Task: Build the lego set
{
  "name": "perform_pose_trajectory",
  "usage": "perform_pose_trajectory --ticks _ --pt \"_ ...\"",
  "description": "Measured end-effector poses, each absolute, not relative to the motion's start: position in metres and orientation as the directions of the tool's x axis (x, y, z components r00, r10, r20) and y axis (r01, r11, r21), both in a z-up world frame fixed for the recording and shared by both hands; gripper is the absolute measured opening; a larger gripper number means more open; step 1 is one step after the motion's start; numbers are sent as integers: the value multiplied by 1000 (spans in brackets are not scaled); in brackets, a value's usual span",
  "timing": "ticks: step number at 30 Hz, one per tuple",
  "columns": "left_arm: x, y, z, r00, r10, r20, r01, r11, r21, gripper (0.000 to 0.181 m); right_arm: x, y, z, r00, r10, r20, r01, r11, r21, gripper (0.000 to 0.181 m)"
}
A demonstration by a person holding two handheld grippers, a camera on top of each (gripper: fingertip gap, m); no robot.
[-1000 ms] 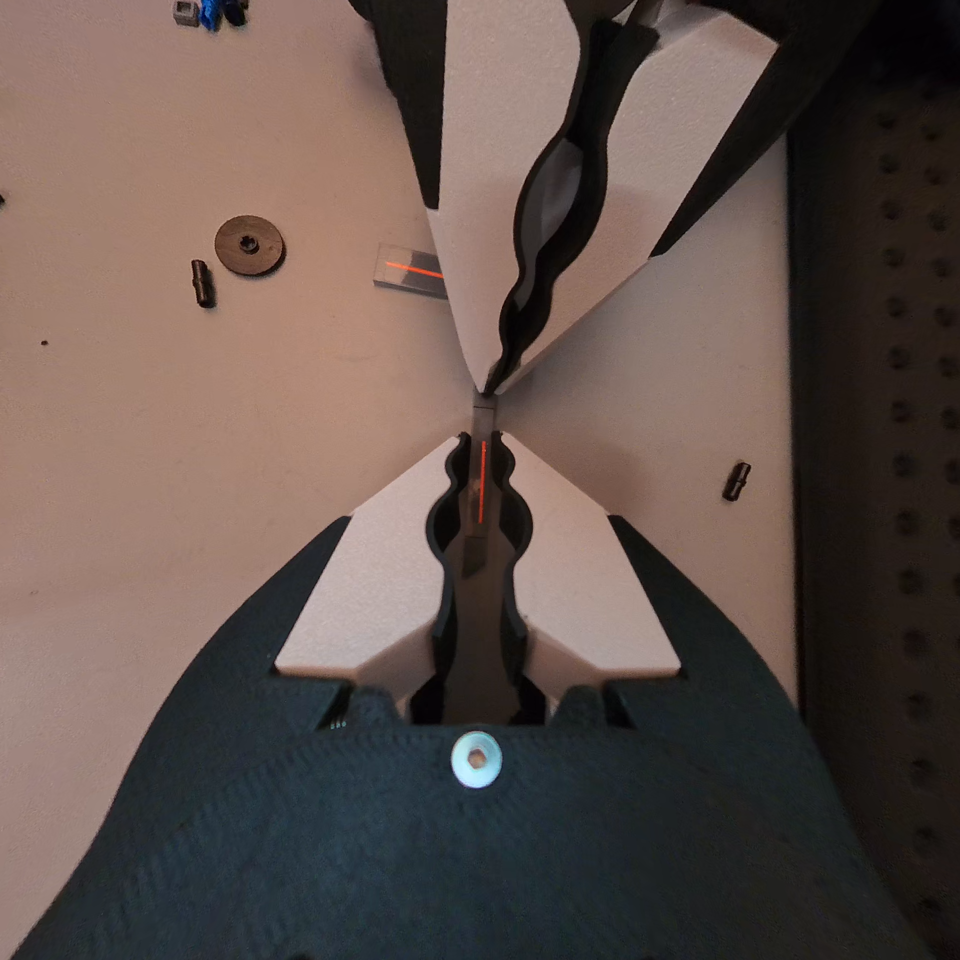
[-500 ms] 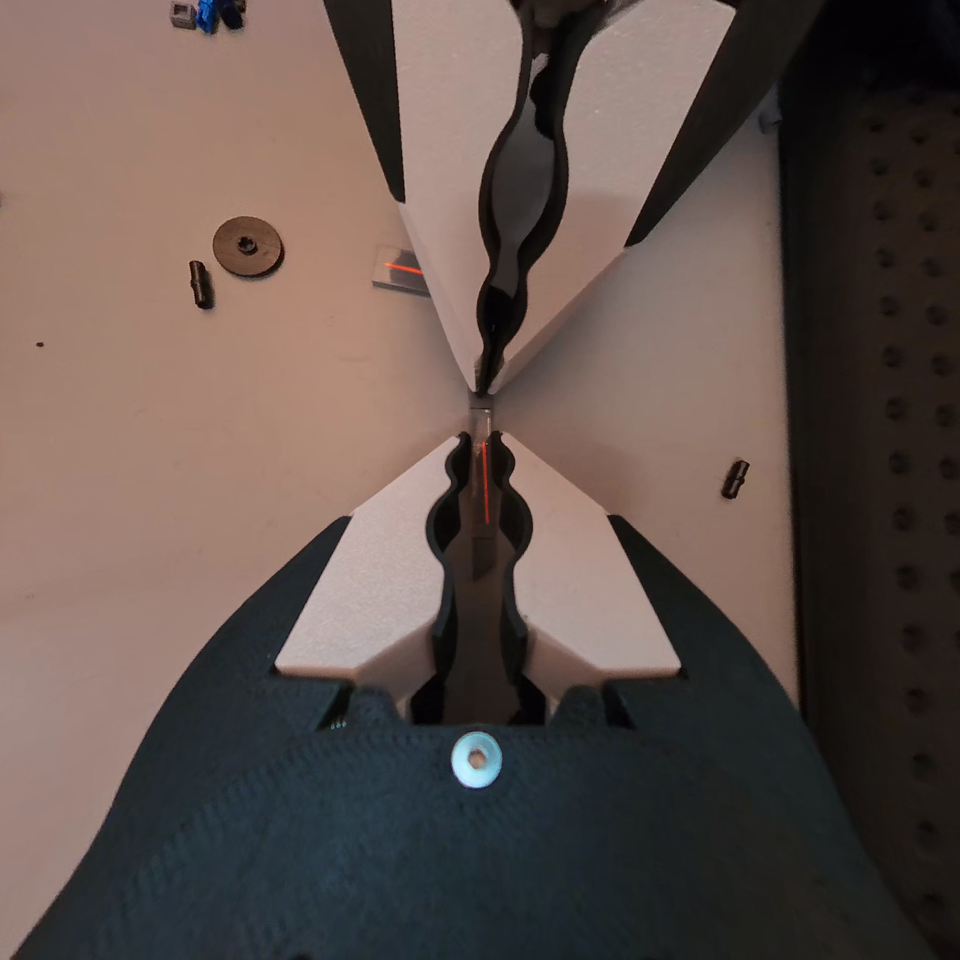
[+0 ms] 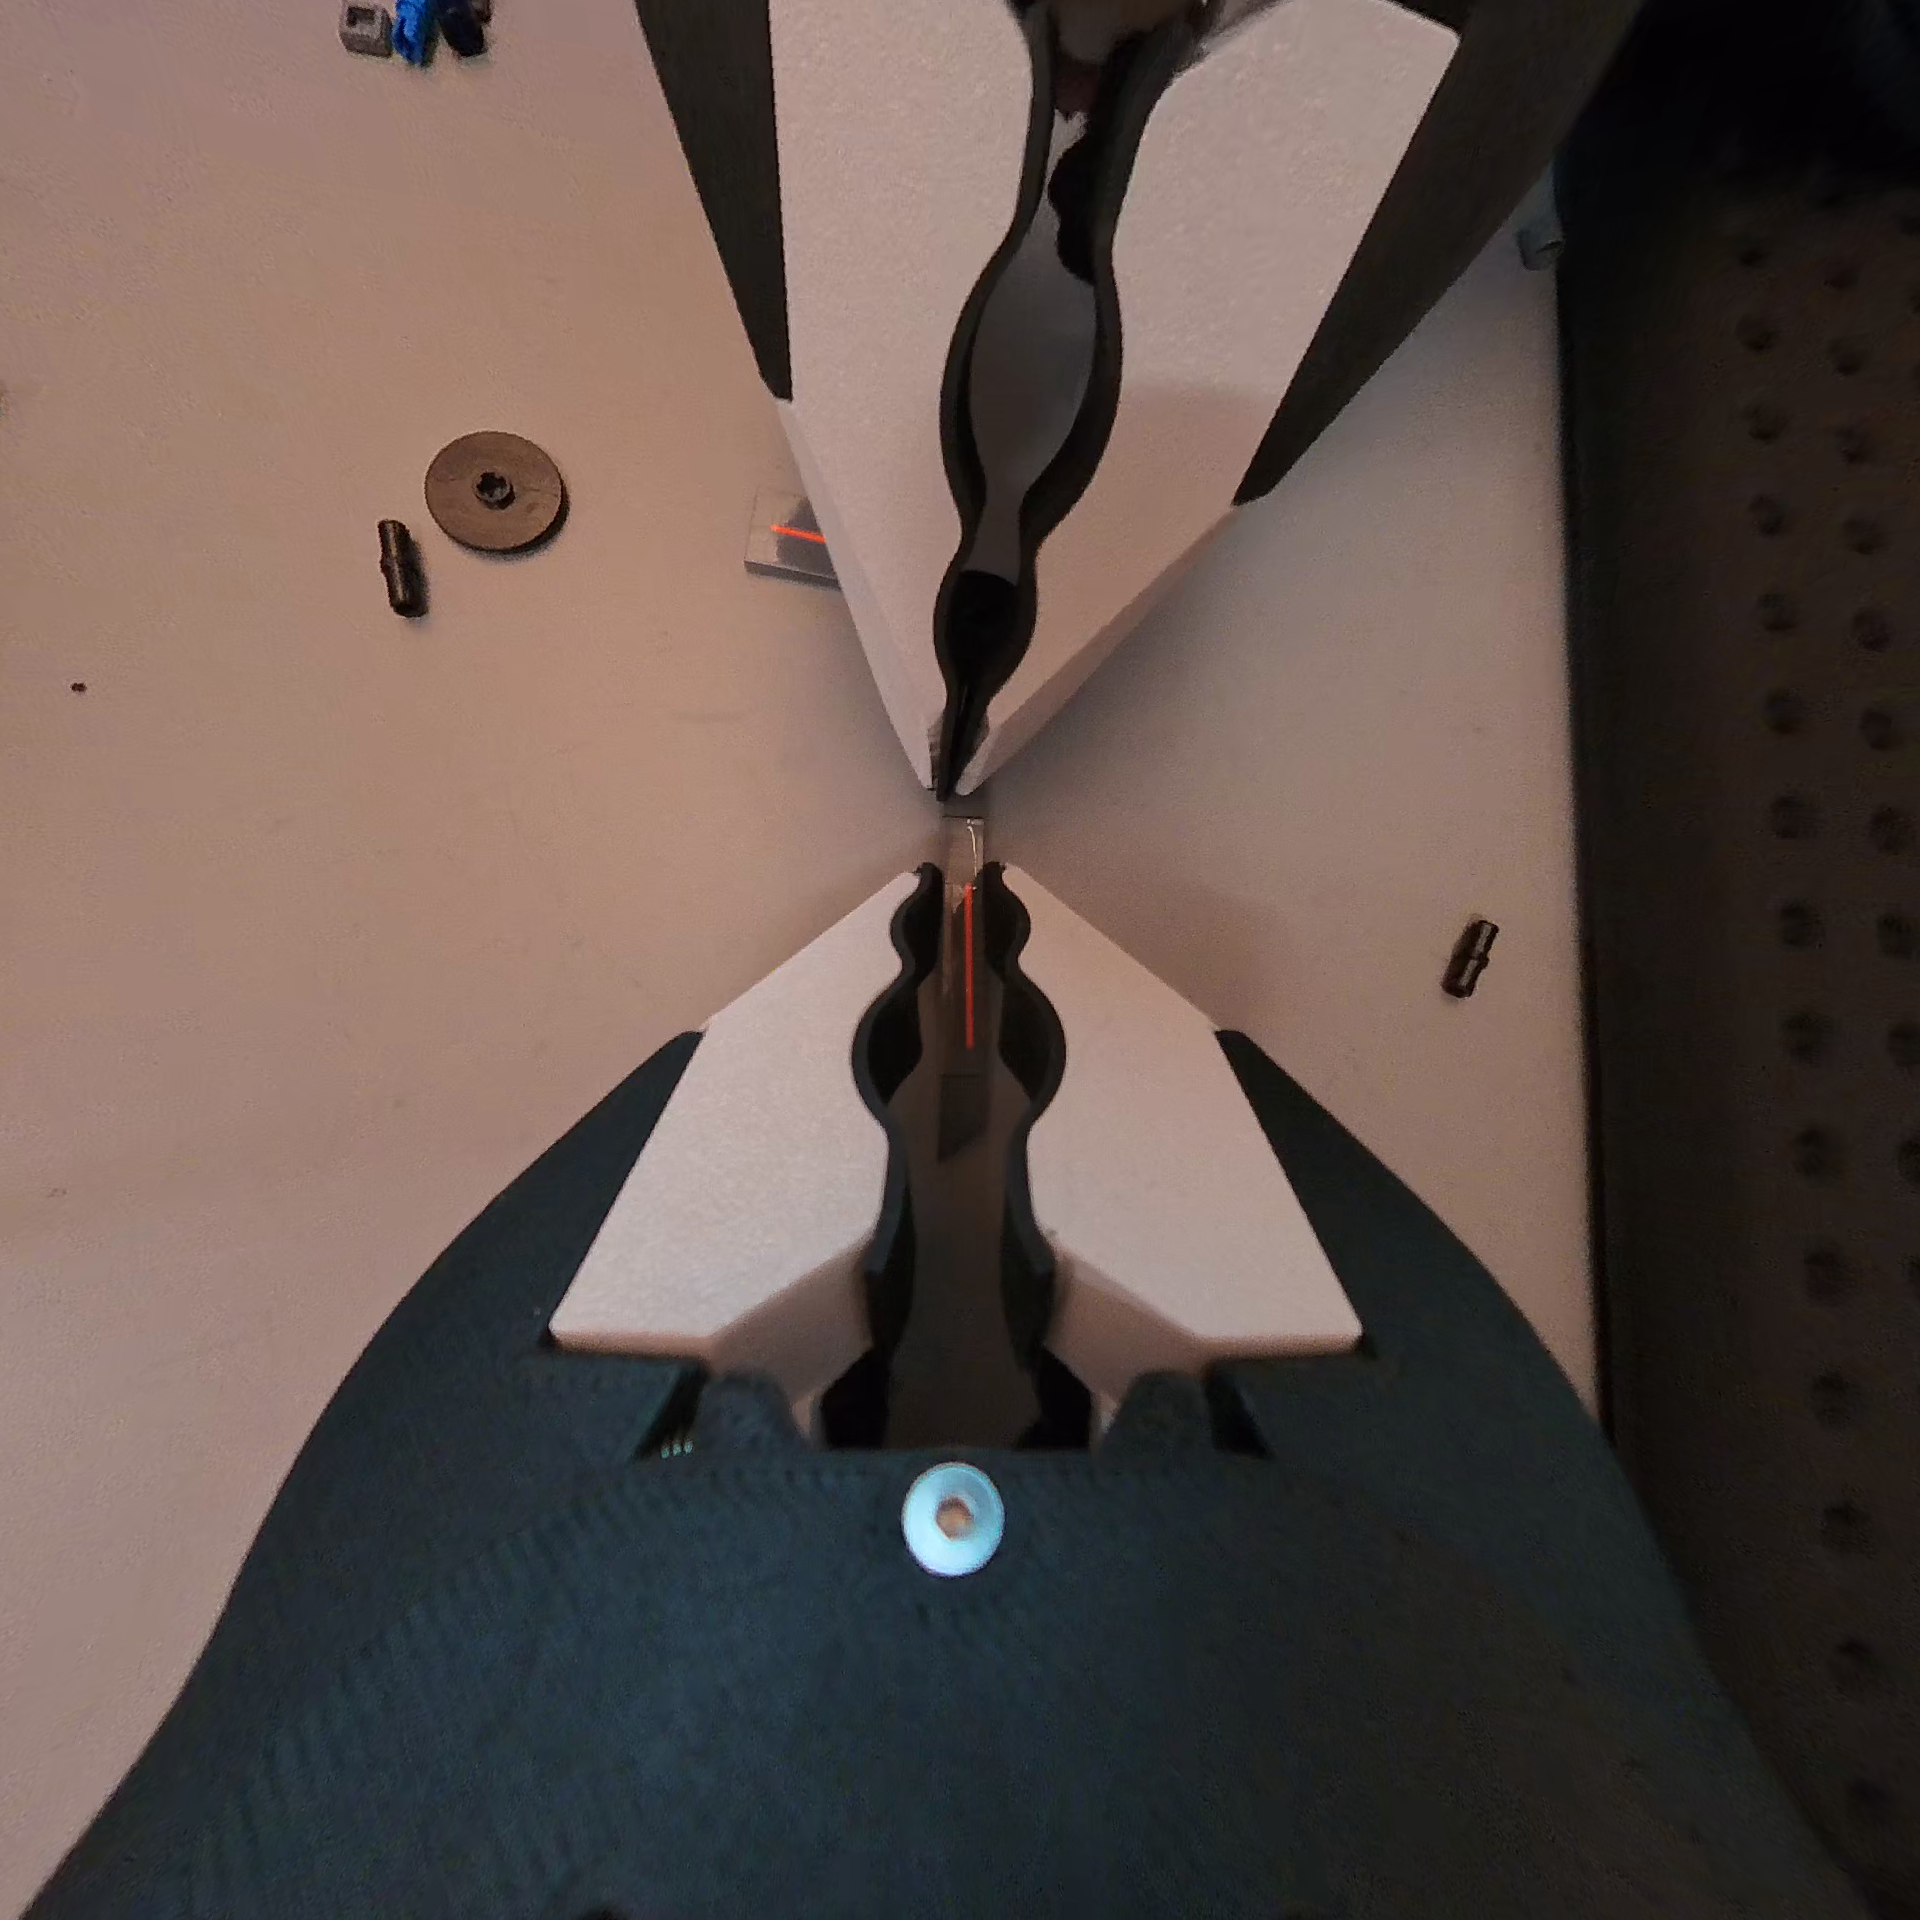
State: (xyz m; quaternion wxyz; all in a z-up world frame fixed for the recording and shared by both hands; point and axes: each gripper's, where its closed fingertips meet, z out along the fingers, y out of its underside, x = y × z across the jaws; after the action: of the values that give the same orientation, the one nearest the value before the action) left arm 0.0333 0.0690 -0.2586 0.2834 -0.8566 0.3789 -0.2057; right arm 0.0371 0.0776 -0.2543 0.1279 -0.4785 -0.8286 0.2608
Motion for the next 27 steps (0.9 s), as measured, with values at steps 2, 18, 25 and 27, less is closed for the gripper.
perform_pose_trajectory --ticks 2,18,25,27 --pt "33 69 -259 628 -765 139 -531 -553 -642 6 37 78 -254 -505 862 -39 729 402 -554 0" --pt "32 69 -247 620 -767 167 -487 -542 -685 12 23 84 -209 -470 879 -83 612 256 -748 0" --pt "0 74 -222 659 -734 164 -395 -524 -754 13 23 117 -206 -368 927 -73 620 187 -762 0" --pt "-9 73 -226 673 -727 134 -428 -531 -731 13 23 115 -206 -375 924 -74 618 190 -763 0"
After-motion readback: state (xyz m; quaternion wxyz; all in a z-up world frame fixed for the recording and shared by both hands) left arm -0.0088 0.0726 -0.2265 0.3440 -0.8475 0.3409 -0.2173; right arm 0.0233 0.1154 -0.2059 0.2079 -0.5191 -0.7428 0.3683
